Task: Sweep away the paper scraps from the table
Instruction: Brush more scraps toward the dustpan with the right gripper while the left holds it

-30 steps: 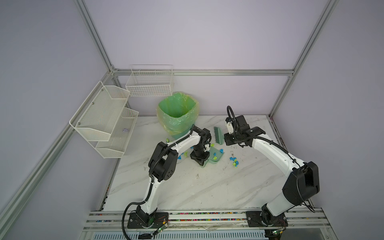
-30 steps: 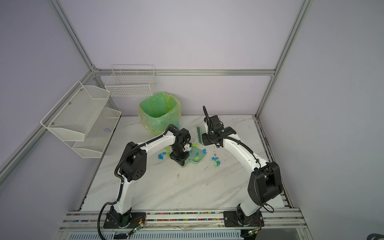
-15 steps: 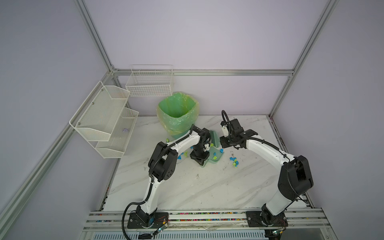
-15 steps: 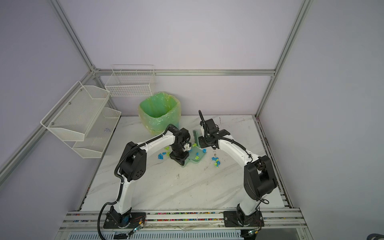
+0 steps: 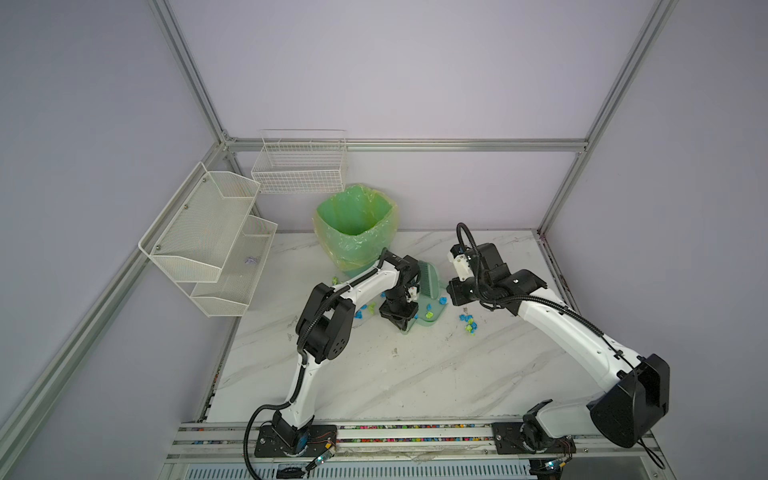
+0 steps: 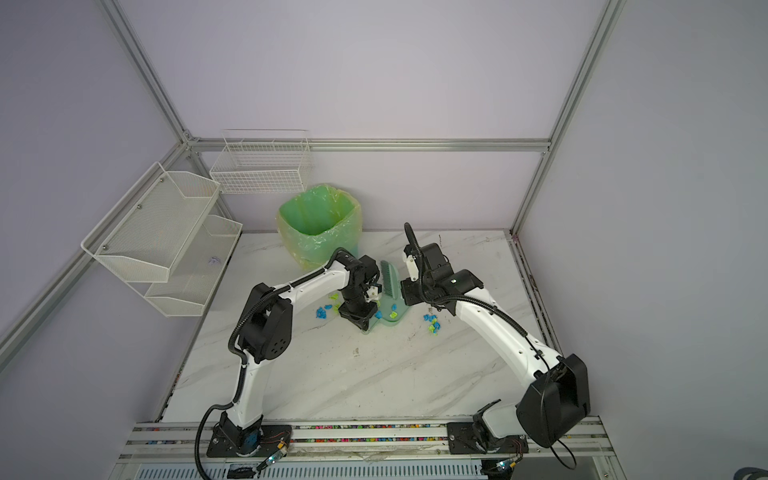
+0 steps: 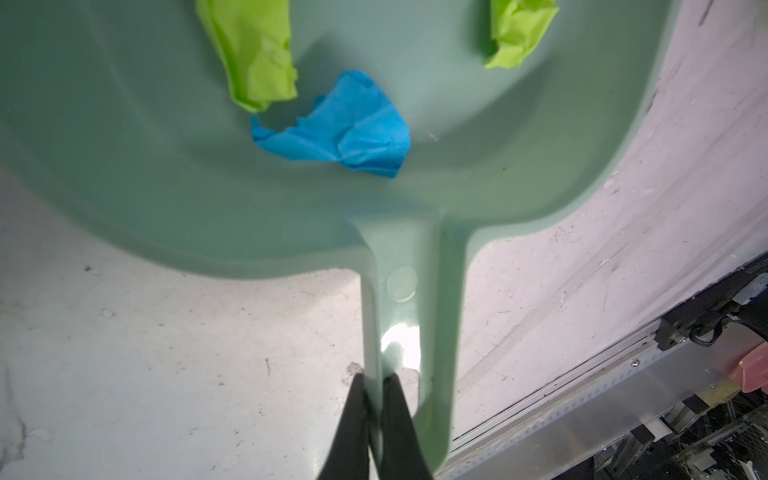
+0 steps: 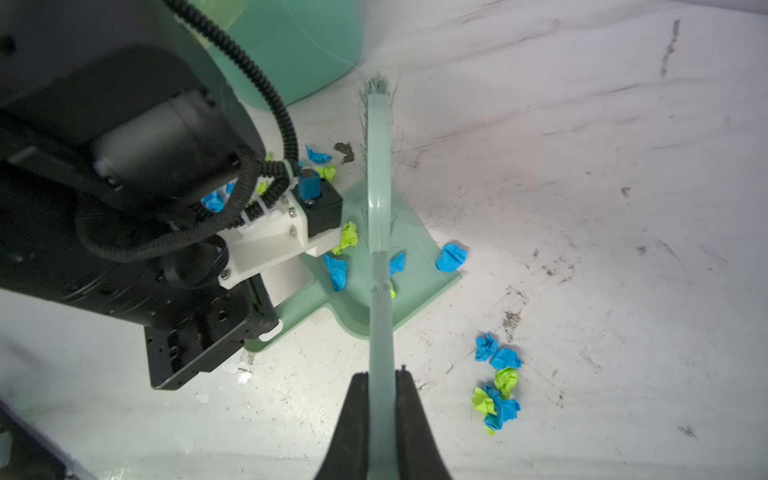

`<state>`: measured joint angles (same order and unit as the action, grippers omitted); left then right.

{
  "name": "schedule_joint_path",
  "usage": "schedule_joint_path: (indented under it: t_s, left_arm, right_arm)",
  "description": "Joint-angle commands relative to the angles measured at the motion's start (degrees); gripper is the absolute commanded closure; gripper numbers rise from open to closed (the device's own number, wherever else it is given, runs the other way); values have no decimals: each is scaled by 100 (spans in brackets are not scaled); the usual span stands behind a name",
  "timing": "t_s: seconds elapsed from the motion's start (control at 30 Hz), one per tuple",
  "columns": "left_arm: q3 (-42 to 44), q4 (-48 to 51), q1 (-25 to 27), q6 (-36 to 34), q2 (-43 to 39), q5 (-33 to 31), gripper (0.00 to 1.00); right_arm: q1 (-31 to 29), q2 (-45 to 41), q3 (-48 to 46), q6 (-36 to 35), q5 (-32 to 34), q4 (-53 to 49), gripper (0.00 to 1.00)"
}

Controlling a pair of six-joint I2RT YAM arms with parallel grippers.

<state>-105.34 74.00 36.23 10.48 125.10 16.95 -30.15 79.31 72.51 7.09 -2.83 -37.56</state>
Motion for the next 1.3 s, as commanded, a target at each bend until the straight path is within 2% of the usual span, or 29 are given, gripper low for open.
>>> schedule_joint_path:
  t_s: [0.0, 0.17, 0.3, 0.43, 0.53, 0.73, 0.87, 0.97, 1.07, 1.27]
  left_arm:
    - [-229, -17, -37, -28, -53, 115, 100]
    - [-272, 2, -36, -46, -71, 12, 100]
    - [-277, 23, -39, -37, -73, 30, 100]
    - [-318, 53, -37, -46, -32, -9, 100]
    - [-355, 56, -41, -29, -2, 32, 100]
    - [-391, 77, -31, -14, 15, 6, 100]
    - [-391, 65, -31, -19, 34, -12, 100]
    - [-399, 45, -28, 13, 51, 19, 100]
    - [-398, 28, -30, 20, 42, 22, 100]
    - [-344, -78, -34, 59, -19, -26, 100]
  right_arm:
    - [201, 68, 36, 610, 1086, -591, 100]
    - [326, 461, 88, 571, 1438, -855, 100]
    - [323, 672, 163, 432, 1367, -882, 100]
    - [300, 762, 227, 148, 668, -684, 100]
    - [297, 762, 244, 151, 580, -592, 100]
    - [116, 686, 301, 56, -98, -480, 100]
    - [-220, 476, 273, 83, -547, -324, 100]
    - [-254, 197, 197, 151, -670, -194, 100]
    - [-254, -29, 167, 417, -494, -201, 100]
    - [-257, -269, 303, 645, 470, -511, 100]
